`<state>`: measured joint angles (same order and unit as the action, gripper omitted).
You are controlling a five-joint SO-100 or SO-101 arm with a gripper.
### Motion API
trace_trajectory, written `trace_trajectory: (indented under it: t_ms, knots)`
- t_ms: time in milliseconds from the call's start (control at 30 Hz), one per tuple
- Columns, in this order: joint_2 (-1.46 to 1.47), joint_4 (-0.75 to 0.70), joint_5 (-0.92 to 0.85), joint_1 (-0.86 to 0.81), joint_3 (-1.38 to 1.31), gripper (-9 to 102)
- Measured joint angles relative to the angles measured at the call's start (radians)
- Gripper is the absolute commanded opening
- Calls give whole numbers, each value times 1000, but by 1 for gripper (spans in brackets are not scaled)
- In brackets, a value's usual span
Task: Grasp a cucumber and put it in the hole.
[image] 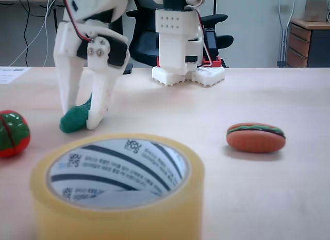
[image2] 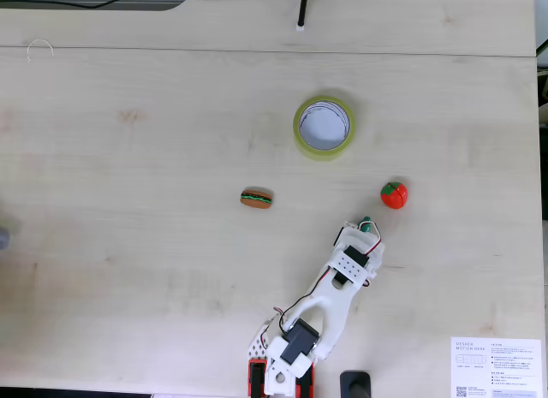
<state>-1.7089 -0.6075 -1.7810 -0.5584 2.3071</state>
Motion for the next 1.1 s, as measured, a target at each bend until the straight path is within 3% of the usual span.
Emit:
trace_trajectory:
  t_ms: [567, 1100]
  knots:
    - [-187, -130, -8, 0, -20, 2]
    - [-158, -261, -8, 138, -370, 0]
